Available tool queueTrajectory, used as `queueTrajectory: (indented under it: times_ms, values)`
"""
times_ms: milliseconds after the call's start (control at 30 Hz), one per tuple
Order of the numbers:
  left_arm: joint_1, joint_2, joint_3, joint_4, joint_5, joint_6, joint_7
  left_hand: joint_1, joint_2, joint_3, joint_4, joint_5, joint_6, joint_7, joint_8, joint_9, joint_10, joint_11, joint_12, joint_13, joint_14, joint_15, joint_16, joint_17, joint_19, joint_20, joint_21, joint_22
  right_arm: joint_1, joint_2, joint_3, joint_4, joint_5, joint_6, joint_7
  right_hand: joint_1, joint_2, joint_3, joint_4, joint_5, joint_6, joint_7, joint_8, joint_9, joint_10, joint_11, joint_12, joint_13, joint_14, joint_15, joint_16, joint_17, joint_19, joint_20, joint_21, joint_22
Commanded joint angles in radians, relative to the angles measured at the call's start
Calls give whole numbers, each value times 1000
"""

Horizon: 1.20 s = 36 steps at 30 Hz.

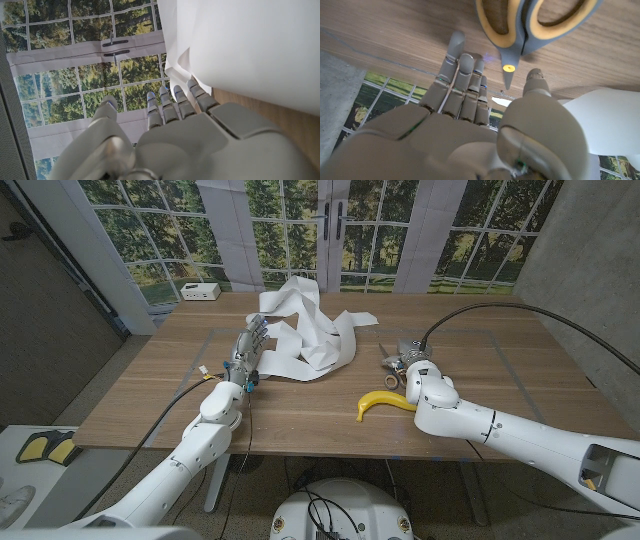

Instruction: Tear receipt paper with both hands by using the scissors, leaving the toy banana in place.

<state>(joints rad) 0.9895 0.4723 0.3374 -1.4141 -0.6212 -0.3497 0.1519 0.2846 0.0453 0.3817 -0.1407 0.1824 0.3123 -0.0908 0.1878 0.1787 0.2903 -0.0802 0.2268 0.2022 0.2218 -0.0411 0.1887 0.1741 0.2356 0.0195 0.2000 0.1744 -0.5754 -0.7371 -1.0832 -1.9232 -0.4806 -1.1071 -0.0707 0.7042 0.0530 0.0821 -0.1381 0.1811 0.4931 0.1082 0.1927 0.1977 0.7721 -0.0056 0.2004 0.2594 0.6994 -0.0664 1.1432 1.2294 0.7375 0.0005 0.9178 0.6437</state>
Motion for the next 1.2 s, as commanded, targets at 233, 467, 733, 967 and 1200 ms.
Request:
queueTrajectory:
  times_ms: [233,467,733,967,1200]
  values:
    - [-6,-4,2,4,-1,3,-1,-12,-1,8,-2,-1,1,6,1,3,12,-2,-3,2,8,-46,-2,3,2,4,-3,3,-5,6,3,20,-14,19,6,29,6,16,-5,-2,8,-21,8,6,41,-15,32,23,-4,-144,17,3,-9,-4,14,-1]
    - [-6,-4,3,4,0,3,0,-12,-2,9,-2,-1,-4,6,-1,3,10,-2,-5,2,8,-45,-3,3,3,3,-2,3,-10,9,2,27,-18,31,11,44,9,24,-12,0,9,-29,7,7,44,-20,40,33,-11,-146,21,4,-16,-8,18,-2]
    - [-4,-5,3,5,1,2,2,-13,-2,9,-2,-1,-3,6,0,3,12,1,-4,2,8,-45,-3,3,2,3,-3,3,-22,13,7,32,-28,45,3,81,9,41,-21,2,16,-47,7,10,95,-41,90,70,-19,-146,29,3,-29,-13,33,-3]
    - [0,-3,1,3,-1,0,2,-14,-2,9,-2,-1,-2,6,0,3,12,-1,-5,2,8,-45,-3,3,3,3,-3,3,-35,15,9,29,-38,60,1,110,13,55,-29,6,11,-69,5,15,99,-56,112,91,-19,-147,33,5,-37,-19,42,-3]
    - [4,-1,-1,3,-3,-2,-1,-15,-2,9,-1,-1,-3,8,0,3,11,2,-5,2,8,-45,-3,3,2,3,-3,3,-48,23,14,32,-50,67,-5,155,16,76,-35,12,11,-84,6,23,99,-73,146,127,-21,-146,37,5,-49,-29,56,-2]
